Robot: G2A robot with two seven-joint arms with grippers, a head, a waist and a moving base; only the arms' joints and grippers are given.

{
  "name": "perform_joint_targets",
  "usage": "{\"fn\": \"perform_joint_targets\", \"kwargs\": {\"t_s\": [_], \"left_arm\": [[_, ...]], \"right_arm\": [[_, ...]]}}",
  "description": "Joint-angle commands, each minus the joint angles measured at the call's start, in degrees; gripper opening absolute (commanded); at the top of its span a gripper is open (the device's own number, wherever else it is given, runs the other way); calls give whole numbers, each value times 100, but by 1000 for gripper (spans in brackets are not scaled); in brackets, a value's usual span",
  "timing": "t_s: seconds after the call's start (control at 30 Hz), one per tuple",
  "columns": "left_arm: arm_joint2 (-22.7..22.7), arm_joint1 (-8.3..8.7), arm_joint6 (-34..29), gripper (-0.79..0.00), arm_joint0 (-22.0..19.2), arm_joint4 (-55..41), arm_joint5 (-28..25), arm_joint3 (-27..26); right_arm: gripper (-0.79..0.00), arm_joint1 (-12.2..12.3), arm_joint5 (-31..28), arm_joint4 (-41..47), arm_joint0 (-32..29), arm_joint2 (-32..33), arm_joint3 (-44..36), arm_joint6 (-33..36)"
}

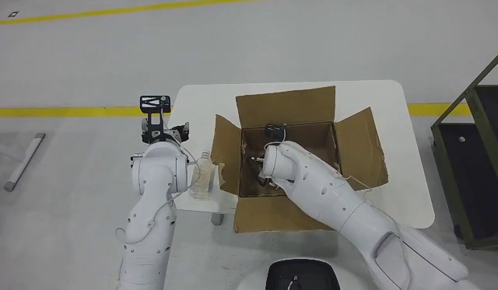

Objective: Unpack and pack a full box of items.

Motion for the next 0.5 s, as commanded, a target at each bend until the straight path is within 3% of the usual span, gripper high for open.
{"fn": "perform_joint_targets", "kwargs": {"t_s": [0.0, 0.23, 0.47], "left_arm": [[0, 0, 0, 0, 0, 0, 0, 0], [0, 0, 0, 0, 0, 0, 0, 0], [0, 0, 0, 0, 0, 0, 0, 0]], "right_arm": [[0, 0, -1, 1, 0, 0, 0, -1], [0, 6, -112, -41, -87, 4, -37, -107], [0, -29, 180, -384, 53, -93, -138, 55]]}}
